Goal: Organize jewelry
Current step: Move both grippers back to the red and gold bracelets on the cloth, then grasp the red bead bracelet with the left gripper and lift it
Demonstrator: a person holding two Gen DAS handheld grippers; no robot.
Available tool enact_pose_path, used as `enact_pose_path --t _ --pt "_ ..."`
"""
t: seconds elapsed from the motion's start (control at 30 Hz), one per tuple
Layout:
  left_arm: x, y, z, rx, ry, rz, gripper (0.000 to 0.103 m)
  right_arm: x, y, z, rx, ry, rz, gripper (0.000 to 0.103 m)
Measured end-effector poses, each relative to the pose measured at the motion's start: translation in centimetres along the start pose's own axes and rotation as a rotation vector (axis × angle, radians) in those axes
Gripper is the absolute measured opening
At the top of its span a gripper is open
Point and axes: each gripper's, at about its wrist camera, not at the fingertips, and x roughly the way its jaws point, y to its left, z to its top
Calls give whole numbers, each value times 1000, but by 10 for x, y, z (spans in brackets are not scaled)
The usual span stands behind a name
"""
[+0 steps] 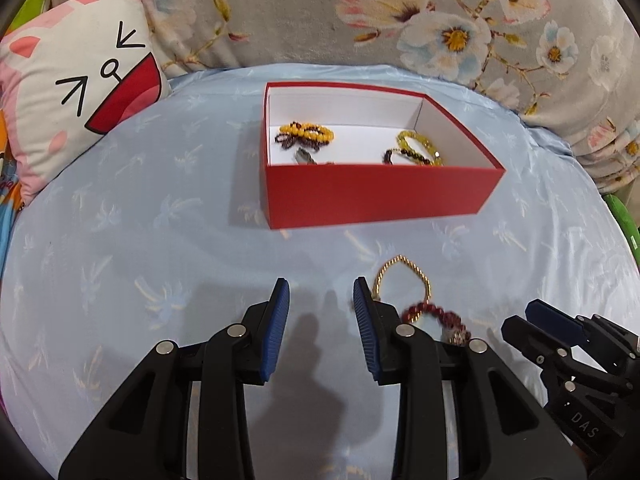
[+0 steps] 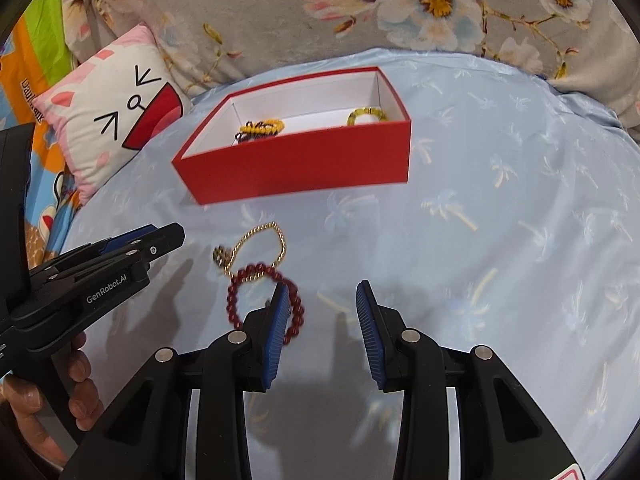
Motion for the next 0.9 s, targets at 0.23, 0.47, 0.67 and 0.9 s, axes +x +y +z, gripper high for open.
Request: enact_pose_path --t 0.23,0.47,0.67,0.9 --pt "-1 -19 -17 11 35 -65 32 -4 -5 -17 19 18 -7 35" --pt "15 -40 -25 27 69 -80 32 -10 -16 -23 44 16 -12 35" --pt "22 -50 -30 58 65 -42 31 -9 -19 -24 48 21 -6 35" --pt "23 -46 -30 58 65 -65 8 -4 -20 -25 55 32 0 35"
